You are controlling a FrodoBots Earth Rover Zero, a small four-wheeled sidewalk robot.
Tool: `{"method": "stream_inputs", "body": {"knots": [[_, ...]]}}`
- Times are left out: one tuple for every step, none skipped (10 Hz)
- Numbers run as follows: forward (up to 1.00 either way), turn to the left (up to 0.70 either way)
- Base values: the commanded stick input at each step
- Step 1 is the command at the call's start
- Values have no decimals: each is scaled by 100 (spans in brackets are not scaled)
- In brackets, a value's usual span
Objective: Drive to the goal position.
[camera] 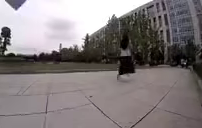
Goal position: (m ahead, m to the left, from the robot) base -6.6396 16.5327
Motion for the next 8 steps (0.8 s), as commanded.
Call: {"method": "stream_inputs", "body": {"knots": [[0, 70], [0, 70], [0, 70], [0, 70], [0, 70], [0, 69], [0, 68], [0, 68]]}}
